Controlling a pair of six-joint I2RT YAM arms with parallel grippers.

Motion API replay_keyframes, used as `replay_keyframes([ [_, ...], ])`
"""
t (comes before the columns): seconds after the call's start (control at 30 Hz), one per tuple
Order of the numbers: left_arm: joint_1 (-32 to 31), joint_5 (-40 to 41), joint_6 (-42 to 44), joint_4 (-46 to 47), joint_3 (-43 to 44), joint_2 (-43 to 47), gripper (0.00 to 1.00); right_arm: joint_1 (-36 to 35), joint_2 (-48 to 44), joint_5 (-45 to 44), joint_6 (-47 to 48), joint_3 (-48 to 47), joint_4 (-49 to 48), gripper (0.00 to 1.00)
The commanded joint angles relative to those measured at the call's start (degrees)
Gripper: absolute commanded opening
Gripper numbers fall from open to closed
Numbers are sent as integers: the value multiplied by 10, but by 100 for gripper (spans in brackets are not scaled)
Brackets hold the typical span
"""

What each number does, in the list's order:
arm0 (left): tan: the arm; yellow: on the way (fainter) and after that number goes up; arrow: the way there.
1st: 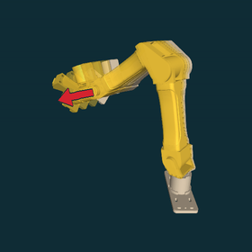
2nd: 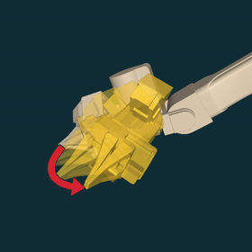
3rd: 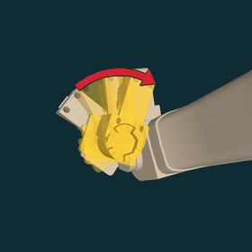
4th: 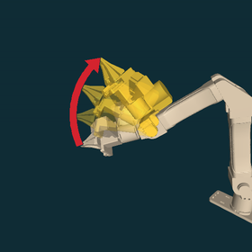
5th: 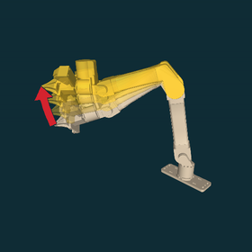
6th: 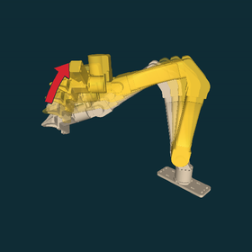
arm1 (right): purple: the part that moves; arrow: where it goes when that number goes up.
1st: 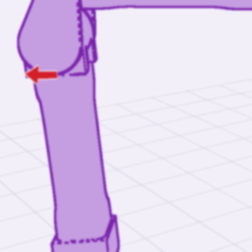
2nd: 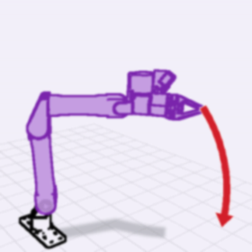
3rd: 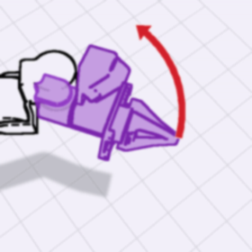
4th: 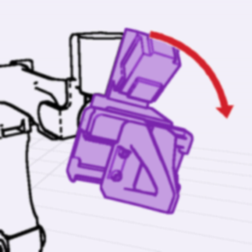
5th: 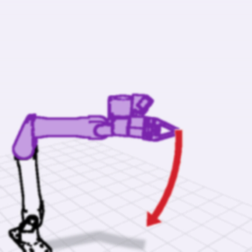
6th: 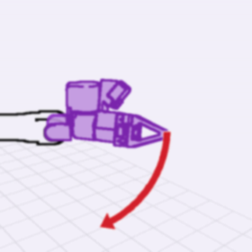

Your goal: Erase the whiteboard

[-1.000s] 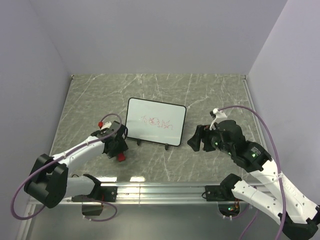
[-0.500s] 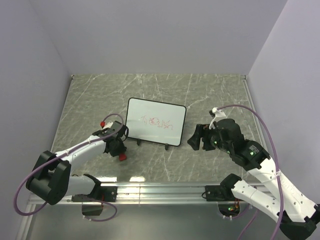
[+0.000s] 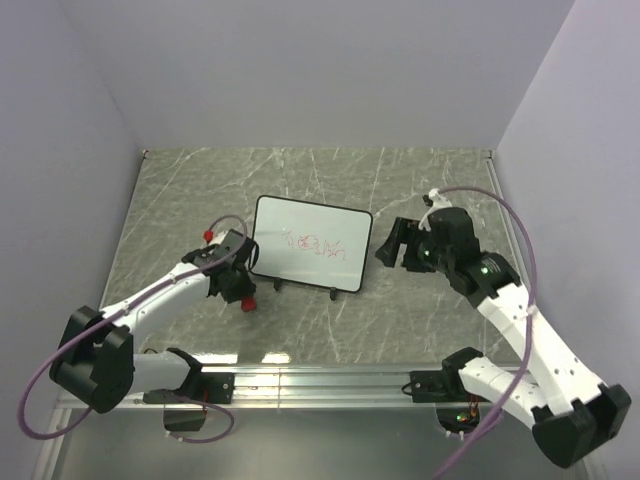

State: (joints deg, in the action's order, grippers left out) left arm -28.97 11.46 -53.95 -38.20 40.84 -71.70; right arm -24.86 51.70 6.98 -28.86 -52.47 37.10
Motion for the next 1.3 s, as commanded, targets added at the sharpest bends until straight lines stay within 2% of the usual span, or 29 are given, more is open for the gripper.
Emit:
replay_keyframes([
  [0.0,-19,17,26,-19,85,31,0,10,51,27,-1,-63,-68,83],
  [0.23,-57,28,72,1,211,-30,0,52,139,77,-29,-94,-121,83],
  [0.5,-127,29,103,45,339,-157,0,57,232,70,-15,-75,-199,81],
  [0.73,-170,17,114,66,425,-256,0,57,302,87,13,-83,-230,77],
  [0.93,-187,8,131,84,459,-289,0,58,340,82,37,-82,-246,74],
  [1.03,-192,5,139,91,458,-295,0,58,350,82,35,-72,-269,69],
  [1.27,-202,9,148,102,449,-310,0,58,367,101,27,-63,-305,32],
])
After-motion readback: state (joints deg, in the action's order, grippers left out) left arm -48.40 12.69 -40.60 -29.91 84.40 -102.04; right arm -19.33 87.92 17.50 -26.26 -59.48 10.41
